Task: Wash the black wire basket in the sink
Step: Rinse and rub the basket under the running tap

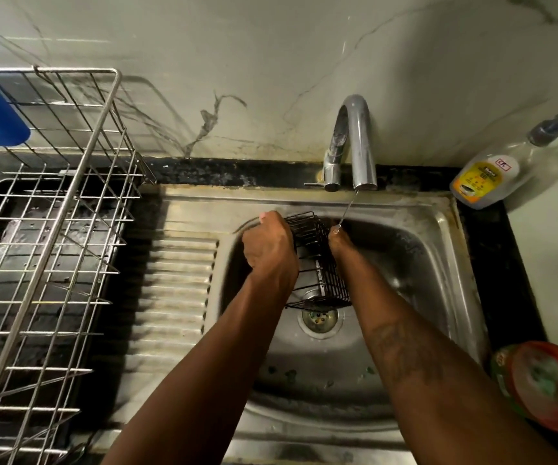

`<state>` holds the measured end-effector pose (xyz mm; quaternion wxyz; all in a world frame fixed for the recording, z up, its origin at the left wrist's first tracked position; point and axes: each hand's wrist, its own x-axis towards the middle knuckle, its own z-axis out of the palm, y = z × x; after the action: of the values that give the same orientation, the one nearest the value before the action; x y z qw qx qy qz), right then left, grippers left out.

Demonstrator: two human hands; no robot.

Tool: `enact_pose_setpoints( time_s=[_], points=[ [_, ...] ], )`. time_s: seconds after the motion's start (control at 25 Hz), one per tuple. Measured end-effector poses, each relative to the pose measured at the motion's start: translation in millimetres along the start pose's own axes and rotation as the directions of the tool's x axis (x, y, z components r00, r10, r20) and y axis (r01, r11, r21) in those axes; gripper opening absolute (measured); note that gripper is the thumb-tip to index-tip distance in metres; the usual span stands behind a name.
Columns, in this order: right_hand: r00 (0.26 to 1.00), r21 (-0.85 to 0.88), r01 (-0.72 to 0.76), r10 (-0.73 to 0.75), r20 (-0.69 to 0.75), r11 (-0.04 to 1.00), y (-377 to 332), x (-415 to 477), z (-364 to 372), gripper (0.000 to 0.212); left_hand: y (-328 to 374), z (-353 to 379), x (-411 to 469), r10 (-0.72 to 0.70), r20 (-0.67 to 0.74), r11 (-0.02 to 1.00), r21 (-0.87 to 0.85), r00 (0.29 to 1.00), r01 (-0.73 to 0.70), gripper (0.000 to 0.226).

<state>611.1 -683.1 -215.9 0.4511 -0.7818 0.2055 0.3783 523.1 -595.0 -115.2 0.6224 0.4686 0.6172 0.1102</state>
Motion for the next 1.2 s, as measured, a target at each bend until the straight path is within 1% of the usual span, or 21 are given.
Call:
enact_pose_setpoints(
  time_s=[0.04, 0.08, 0.12, 0.16, 0.2, 0.24, 0.32, 0.36, 0.44, 0.52, 0.6, 0.68, 0.76, 0.88, 0.92, 0.96, 1.0, 1.04, 1.08, 1.12, 1.2],
  points=[
    [1.0, 0.002, -0.015, 0.015, -0.011, 1.0, -2, -6, 5, 0.07, -3, 3, 3, 0.021, -0.012, 0.999, 0.045, 1.0, -0.02, 0.044],
    [1.0, -0.012, -0.018, 0.017, -0.026, 1.0, -6, -13, 14, 0.072, -2, 1, 3, 0.016, -0.062, 0.998, 0.056, 0.998, -0.012, 0.042],
    [0.999, -0.039, 0.013, -0.015, -0.035, 0.999, -11, -21, 26, 0.074, -2, -1, 5, 0.029, -0.145, 0.996, 0.092, 0.989, -0.016, 0.04],
    [0.998, -0.04, 0.043, -0.045, -0.039, 0.998, -13, -27, 37, 0.076, 1, -3, 2, 0.045, -0.191, 0.993, 0.118, 0.981, -0.023, 0.04],
    [0.996, -0.032, 0.056, -0.058, -0.063, 0.998, -14, -33, 42, 0.076, -1, -4, 5, 0.057, -0.204, 0.991, 0.132, 0.977, -0.03, 0.041],
    [0.997, -0.015, 0.03, -0.031, -0.077, 0.999, -12, -37, 42, 0.074, -2, -7, 5, 0.034, -0.2, 0.992, 0.124, 0.979, -0.009, 0.044],
    [0.995, 0.005, 0.011, -0.011, -0.095, 1.0, -6, -23, 27, 0.061, -8, -8, 5, 0.008, -0.163, 0.995, 0.096, 0.987, 0.008, 0.045],
    [0.995, 0.031, 0.016, -0.013, -0.095, 0.999, 1, -10, 16, 0.056, -10, -7, 3, 0.011, -0.157, 0.995, 0.096, 0.988, 0.005, 0.044],
    [0.997, 0.064, 0.011, -0.005, -0.08, 0.998, 10, 3, 3, 0.053, -9, -2, 0, 0.029, -0.161, 0.991, 0.131, 0.987, -0.008, 0.043],
    [0.997, 0.16, -0.011, 0.022, -0.07, 0.987, 9, 2, 7, 0.06, -8, 3, 1, 0.069, -0.186, 0.986, 0.162, 0.98, -0.039, 0.047],
    [0.995, 0.102, -0.031, 0.04, -0.093, 0.994, -3, -19, 16, 0.068, -6, 1, 3, 0.052, -0.179, 0.985, 0.171, 0.982, -0.021, 0.047],
    [0.993, 0.002, 0.025, -0.025, -0.115, 1.0, -13, -35, 27, 0.074, -3, 1, 2, 0.039, -0.194, 0.992, 0.128, 0.98, -0.015, 0.044],
    [0.994, -0.008, 0.052, -0.053, -0.1, 0.999, -10, -43, 31, 0.084, -5, 1, -1, 0.05, -0.195, 0.988, 0.15, 0.979, -0.021, 0.044],
    [0.984, -0.054, 0.138, -0.143, -0.102, 0.989, 22, -18, 19, 0.102, -7, -6, 5, -0.009, -0.115, 0.996, 0.087, 0.993, 0.019, 0.043],
    [0.981, -0.087, 0.165, -0.173, -0.091, 0.983, 34, -16, 11, 0.104, -9, -8, 7, -0.031, -0.053, 0.998, 0.049, 0.998, 0.033, 0.044],
    [0.98, -0.088, 0.168, -0.176, -0.09, 0.982, 42, -15, 2, 0.102, -10, -9, 9, -0.039, -0.021, 0.999, 0.031, 0.999, 0.04, 0.045],
    [0.987, -0.047, 0.141, -0.145, -0.075, 0.989, 51, -16, -6, 0.094, -12, -10, 10, -0.031, -0.049, 0.999, 0.041, 0.998, 0.034, 0.044],
    [0.993, -0.016, 0.105, -0.106, -0.06, 0.994, 58, -17, -9, 0.087, -12, -9, 11, -0.022, -0.107, 0.998, 0.055, 0.994, 0.028, 0.044],
    [0.996, -0.011, 0.066, -0.067, -0.057, 0.998, 58, -20, -10, 0.083, -10, -9, 10, -0.03, -0.15, 0.997, 0.068, 0.988, 0.041, 0.042],
    [0.996, -0.028, 0.046, -0.048, -0.078, 0.999, 54, -20, -8, 0.083, -8, -7, 9, -0.042, -0.177, 0.995, 0.078, 0.983, 0.057, 0.042],
    [0.987, -0.09, 0.05, -0.063, -0.147, 0.995, 37, -27, 3, 0.084, -3, -3, 7, -0.054, -0.212, 0.996, 0.058, 0.976, 0.068, 0.045]
  ],
)
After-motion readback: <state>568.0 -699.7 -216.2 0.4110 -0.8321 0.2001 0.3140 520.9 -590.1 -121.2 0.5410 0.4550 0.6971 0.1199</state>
